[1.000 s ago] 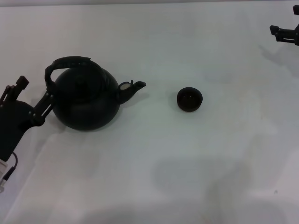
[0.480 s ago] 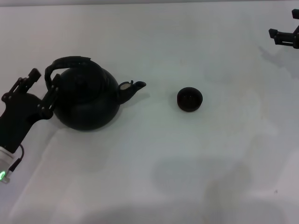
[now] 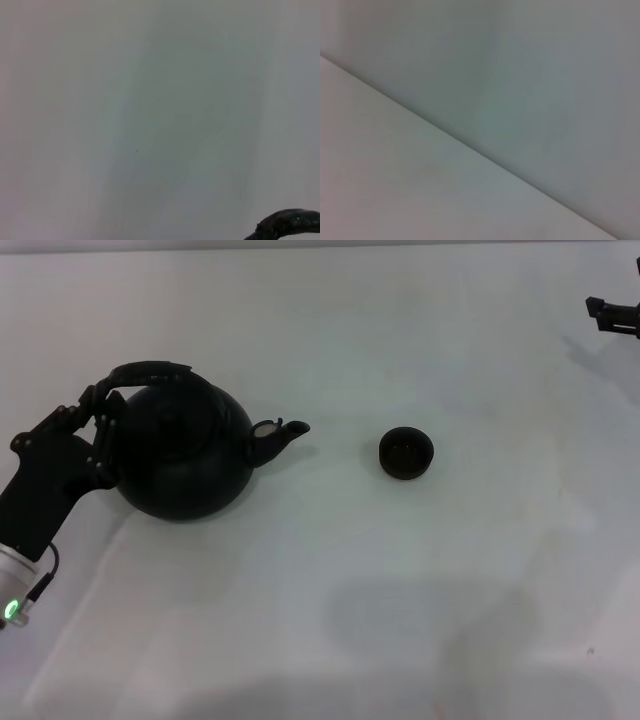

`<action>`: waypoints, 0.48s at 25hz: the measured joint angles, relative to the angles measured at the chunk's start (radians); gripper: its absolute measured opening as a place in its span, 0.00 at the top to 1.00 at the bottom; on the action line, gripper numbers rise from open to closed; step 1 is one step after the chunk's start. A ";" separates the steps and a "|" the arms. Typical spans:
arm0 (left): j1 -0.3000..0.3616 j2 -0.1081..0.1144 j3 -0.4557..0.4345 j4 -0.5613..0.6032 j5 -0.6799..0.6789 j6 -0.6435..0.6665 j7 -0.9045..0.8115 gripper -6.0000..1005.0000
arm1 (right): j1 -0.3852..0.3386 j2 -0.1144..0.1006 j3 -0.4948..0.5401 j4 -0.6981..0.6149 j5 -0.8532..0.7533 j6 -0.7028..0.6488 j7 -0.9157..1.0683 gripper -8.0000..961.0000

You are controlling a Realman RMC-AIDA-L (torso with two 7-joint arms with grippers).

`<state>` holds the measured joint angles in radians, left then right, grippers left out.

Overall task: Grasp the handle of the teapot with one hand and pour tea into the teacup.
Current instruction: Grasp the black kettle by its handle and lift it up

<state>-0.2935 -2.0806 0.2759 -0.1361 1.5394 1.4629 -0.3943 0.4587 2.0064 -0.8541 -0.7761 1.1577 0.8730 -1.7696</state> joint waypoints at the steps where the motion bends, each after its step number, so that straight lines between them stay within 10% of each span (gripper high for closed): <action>1: -0.001 0.000 -0.001 0.000 -0.001 -0.003 0.000 0.69 | 0.000 0.000 0.000 0.000 0.000 -0.004 -0.001 0.12; 12: -0.025 0.005 -0.004 0.001 -0.020 -0.032 -0.044 0.82 | 0.002 0.000 -0.002 0.014 -0.001 -0.018 -0.008 0.12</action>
<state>-0.3186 -2.0759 0.2719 -0.1352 1.5190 1.4309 -0.4386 0.4610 2.0064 -0.8562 -0.7616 1.1566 0.8552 -1.7774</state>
